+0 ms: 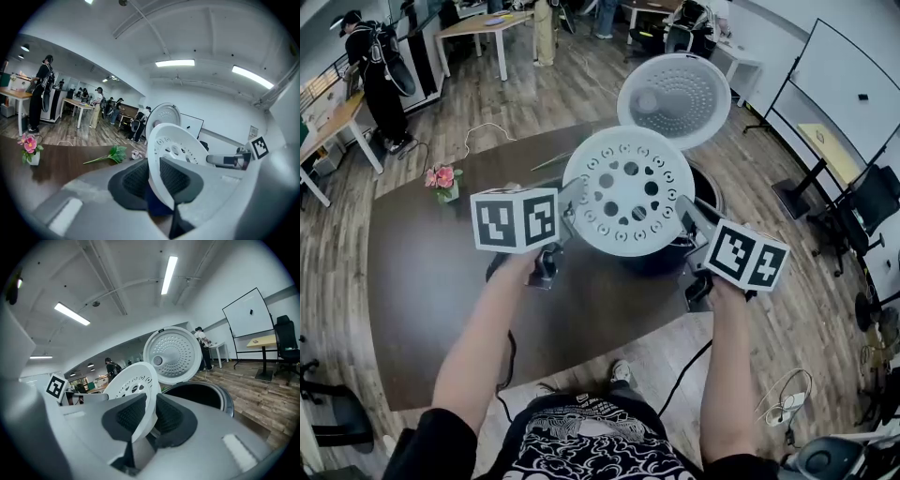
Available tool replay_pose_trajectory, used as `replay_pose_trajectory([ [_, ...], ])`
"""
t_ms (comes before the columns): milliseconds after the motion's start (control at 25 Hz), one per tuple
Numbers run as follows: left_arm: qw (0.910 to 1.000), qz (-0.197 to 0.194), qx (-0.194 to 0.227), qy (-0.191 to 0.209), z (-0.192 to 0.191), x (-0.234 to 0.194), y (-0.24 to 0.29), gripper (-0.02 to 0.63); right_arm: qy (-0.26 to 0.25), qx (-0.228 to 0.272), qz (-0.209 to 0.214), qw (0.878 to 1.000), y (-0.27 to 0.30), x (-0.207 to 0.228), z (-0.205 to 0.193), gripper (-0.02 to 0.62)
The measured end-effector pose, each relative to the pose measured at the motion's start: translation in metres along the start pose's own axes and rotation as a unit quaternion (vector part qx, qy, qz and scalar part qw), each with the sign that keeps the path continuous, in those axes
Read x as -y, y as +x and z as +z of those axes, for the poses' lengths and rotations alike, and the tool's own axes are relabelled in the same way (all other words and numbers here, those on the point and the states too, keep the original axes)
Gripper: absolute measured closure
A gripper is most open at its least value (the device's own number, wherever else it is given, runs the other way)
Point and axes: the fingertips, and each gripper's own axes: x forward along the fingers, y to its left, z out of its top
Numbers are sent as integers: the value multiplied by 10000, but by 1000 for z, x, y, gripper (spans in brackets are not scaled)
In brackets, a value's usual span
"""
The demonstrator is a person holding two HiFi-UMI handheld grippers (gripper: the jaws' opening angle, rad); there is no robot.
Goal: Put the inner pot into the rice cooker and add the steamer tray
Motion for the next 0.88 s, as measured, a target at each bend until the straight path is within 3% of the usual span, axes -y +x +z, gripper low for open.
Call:
replay_pose_trajectory([
  [480,9999,-36,-118,85,14,12,16,525,271,55,-84,9996,-3,14,14,534],
  [880,9987,367,-344,-21,14,11,50,525,559,-287,133,9979,24,52,15,535],
])
